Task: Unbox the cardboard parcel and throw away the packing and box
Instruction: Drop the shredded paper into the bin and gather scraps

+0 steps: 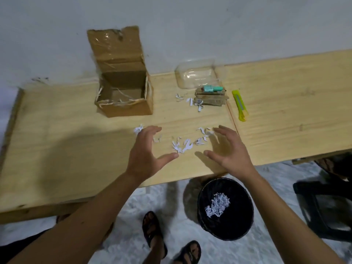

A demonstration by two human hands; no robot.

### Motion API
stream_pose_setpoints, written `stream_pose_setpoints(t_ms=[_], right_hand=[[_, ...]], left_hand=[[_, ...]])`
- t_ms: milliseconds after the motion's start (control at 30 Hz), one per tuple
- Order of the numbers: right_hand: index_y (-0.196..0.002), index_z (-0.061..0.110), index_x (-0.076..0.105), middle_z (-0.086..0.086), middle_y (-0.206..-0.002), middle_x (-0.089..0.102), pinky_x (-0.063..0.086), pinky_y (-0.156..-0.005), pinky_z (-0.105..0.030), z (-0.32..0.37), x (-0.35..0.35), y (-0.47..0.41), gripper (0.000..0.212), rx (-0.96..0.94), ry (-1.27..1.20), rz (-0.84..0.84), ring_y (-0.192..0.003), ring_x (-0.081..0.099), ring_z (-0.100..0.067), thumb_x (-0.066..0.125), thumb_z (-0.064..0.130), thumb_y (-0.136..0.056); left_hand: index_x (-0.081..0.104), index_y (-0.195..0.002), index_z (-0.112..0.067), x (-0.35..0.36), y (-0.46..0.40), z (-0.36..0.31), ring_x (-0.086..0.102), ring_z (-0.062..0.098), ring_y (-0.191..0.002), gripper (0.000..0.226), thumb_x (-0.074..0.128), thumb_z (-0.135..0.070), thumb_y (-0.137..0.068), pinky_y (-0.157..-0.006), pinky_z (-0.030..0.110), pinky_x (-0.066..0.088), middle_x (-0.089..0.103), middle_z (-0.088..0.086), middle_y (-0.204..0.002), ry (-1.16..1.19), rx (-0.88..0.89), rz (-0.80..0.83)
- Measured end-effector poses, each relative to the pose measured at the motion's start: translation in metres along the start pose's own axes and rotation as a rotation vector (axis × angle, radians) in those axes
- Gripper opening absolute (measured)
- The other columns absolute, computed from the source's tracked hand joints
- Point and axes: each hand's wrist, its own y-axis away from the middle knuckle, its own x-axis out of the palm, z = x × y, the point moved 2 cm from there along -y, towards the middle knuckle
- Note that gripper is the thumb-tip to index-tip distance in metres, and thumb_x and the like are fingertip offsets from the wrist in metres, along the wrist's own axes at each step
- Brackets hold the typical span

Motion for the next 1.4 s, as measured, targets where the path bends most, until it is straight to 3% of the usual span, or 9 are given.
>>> stream_pose_setpoints(t_ms=[133, 300, 500, 600, 733, 833, 1067, 1267, 1400], right_hand=[[-0.156, 0.03, 0.039, 0.001, -0.169, 0.028, 0.028, -0.125, -0.044, 0.005, 0.04, -0.018, 0.109, -0.026, 0.059, 0.143, -0.157, 0.025, -0.018, 0.08, 0.069, -0.064], [-0.156, 0.04, 0.037, 0.001, -0.17, 0.025, 0.009, -0.128, -0.059, 0.006, 0.071, -0.023, 0.094, -0.153, 0.17, 0.207, -0.161, 0.008, -0.019, 0.08, 0.065, -0.076], [-0.14, 0.03, 0.064, -0.008, -0.148, 0.057, 0.033, -0.117, -0.048, 0.009, 0.084, -0.028, 0.045, -0.556, 0.332, 0.162, -0.139, 0.048, -0.027, 0.072, 0.034, -0.096], [-0.124, 0.028, 0.075, -0.009, -0.141, 0.062, 0.043, -0.103, -0.038, 0.008, 0.09, -0.02, 0.029, -0.595, 0.368, 0.192, -0.119, 0.051, -0.034, 0.07, 0.018, -0.097], [-0.11, 0.02, 0.079, -0.005, -0.122, 0.07, 0.055, -0.08, -0.041, 0.0, 0.088, -0.012, 0.021, -0.56, 0.365, 0.162, -0.094, 0.058, -0.029, 0.071, 0.008, -0.094], [-0.104, 0.018, 0.081, -0.001, -0.112, 0.072, 0.056, -0.072, -0.035, -0.001, 0.076, -0.002, 0.019, -0.517, 0.355, 0.15, -0.089, 0.062, -0.026, 0.074, 0.006, -0.09], [-0.106, 0.014, 0.08, 0.001, -0.101, 0.07, 0.038, -0.084, -0.01, -0.019, 0.03, 0.051, 0.014, -0.415, 0.368, 0.159, -0.097, 0.061, -0.014, 0.076, 0.011, -0.093], [-0.106, 0.016, 0.076, 0.003, -0.097, 0.067, 0.057, -0.071, -0.034, -0.078, -0.009, 0.118, 0.012, -0.218, 0.361, 0.149, -0.081, 0.063, -0.012, 0.072, 0.014, -0.096], [-0.119, 0.025, 0.073, 0.007, -0.104, 0.071, 0.059, -0.08, -0.034, -0.12, -0.021, 0.147, 0.028, 0.023, 0.309, 0.166, -0.09, 0.069, -0.008, 0.075, 0.015, -0.093]], left_hand=[[0.027, -0.156, 0.001, -0.014, 0.025, 0.042, 0.013, 0.033, -0.16, 0.137, 0.069, -0.088, -0.061, -0.129, 0.048, 0.019, 0.023, 0.018, -0.168, -0.321, -0.133, 0.085], [0.0, -0.159, 0.009, -0.01, 0.039, 0.063, -0.003, 0.037, -0.16, 0.154, 0.024, -0.107, -0.061, -0.129, 0.055, 0.008, 0.003, 0.027, -0.171, -0.546, -0.29, 0.312], [-0.001, -0.16, 0.008, -0.005, 0.037, 0.063, -0.004, 0.035, -0.161, 0.151, 0.023, -0.106, -0.063, -0.129, 0.055, 0.006, 0.001, 0.025, -0.171, -0.594, -0.265, 0.321], [-0.001, -0.16, 0.007, -0.005, 0.037, 0.062, -0.006, 0.035, -0.161, 0.151, 0.024, -0.105, -0.064, -0.13, 0.054, 0.005, -0.001, 0.025, -0.171, -0.613, -0.269, 0.335], [-0.002, -0.161, 0.006, -0.004, 0.038, 0.063, -0.008, 0.034, -0.161, 0.149, 0.021, -0.106, -0.064, -0.13, 0.054, 0.003, -0.003, 0.024, -0.172, -0.617, -0.273, 0.338], [-0.001, -0.161, 0.004, -0.003, 0.038, 0.065, -0.009, 0.033, -0.161, 0.148, 0.023, -0.105, -0.066, -0.13, 0.054, 0.002, -0.002, 0.023, -0.172, -0.605, -0.274, 0.337], [0.003, -0.16, 0.008, -0.004, 0.04, 0.065, -0.003, 0.036, -0.161, 0.148, 0.021, -0.105, -0.065, -0.13, 0.054, 0.002, 0.002, 0.027, -0.171, -0.62, -0.257, 0.334], [0.008, -0.158, 0.01, -0.004, 0.04, 0.062, 0.001, 0.039, -0.16, 0.145, 0.028, -0.102, -0.069, -0.129, 0.056, 0.005, 0.006, 0.029, -0.17, -0.633, -0.252, 0.312], [0.008, -0.158, 0.01, -0.004, 0.042, 0.063, 0.001, 0.038, -0.16, 0.142, 0.028, -0.101, -0.071, -0.129, 0.056, 0.006, 0.006, 0.028, -0.17, -0.64, -0.245, 0.296]])
